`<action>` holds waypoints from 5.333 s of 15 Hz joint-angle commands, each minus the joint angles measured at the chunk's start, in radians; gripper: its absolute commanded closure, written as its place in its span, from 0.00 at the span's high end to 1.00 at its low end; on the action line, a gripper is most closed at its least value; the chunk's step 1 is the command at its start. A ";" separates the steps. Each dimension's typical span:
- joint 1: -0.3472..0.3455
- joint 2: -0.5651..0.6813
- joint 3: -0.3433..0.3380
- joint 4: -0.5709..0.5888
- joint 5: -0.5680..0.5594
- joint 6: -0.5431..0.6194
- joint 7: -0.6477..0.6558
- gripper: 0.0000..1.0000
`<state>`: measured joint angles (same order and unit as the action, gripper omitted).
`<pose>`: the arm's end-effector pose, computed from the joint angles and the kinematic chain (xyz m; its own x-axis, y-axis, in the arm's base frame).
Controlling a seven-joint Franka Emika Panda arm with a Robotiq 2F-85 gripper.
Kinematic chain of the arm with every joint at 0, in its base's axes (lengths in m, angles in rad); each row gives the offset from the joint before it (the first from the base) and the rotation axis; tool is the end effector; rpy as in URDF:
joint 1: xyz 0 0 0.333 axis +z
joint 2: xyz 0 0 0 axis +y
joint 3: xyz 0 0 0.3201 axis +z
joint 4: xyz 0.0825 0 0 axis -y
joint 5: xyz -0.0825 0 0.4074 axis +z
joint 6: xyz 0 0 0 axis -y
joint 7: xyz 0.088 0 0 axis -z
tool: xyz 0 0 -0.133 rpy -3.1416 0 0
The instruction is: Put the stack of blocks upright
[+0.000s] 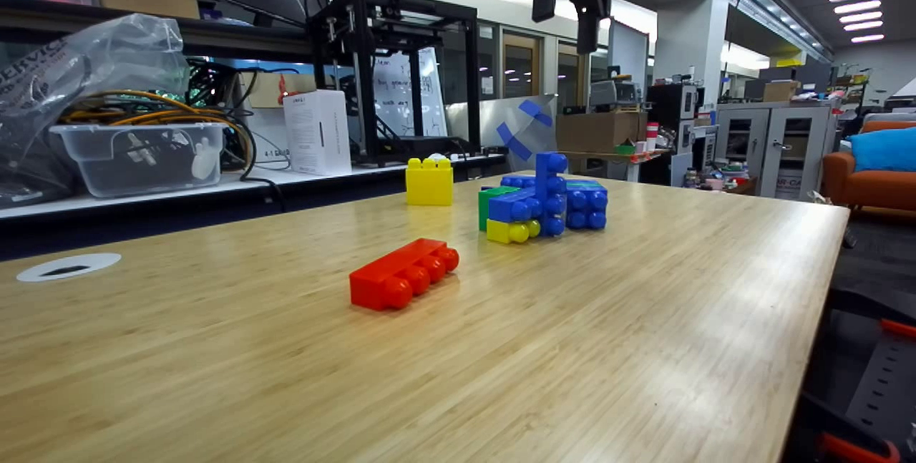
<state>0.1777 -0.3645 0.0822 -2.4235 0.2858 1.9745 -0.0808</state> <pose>0.4188 0.1367 0.4052 0.9731 0.2167 -0.0782 0.1942 -0.9542 -0.2277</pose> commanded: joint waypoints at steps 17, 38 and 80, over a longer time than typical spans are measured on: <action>0.013 0.456 0.053 0.346 -0.313 -0.057 -0.833 1.00; -0.029 0.654 0.087 0.381 -0.400 0.145 -1.226 1.00; 0.059 0.650 0.161 0.490 -0.507 -0.400 -1.227 0.38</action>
<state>0.2328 0.2236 0.2362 -2.0162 -0.1955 1.7141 -1.3089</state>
